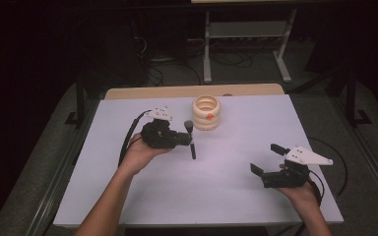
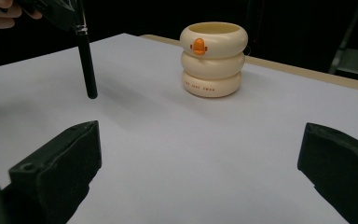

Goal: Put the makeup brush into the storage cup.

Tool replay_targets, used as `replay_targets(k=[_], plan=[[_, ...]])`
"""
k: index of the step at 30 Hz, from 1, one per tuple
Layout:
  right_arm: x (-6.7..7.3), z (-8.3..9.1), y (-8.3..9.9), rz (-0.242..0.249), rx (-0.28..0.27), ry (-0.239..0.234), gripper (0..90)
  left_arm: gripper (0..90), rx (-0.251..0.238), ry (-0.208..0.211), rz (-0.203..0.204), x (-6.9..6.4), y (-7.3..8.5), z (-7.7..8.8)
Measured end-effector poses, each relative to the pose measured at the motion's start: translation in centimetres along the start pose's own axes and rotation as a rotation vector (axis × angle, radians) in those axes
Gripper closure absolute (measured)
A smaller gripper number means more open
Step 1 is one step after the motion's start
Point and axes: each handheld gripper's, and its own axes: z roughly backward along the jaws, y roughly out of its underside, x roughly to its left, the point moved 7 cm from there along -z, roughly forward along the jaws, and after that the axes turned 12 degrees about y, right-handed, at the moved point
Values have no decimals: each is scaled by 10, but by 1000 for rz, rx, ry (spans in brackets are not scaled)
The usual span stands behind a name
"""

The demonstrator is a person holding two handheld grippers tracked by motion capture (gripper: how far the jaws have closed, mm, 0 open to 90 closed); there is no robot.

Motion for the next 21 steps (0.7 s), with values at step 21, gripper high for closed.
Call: replay_targets(k=[21], plan=[[-1,1,-1,-13,-5,2,0,779,-5,-26,-13,14,-22,-1]])
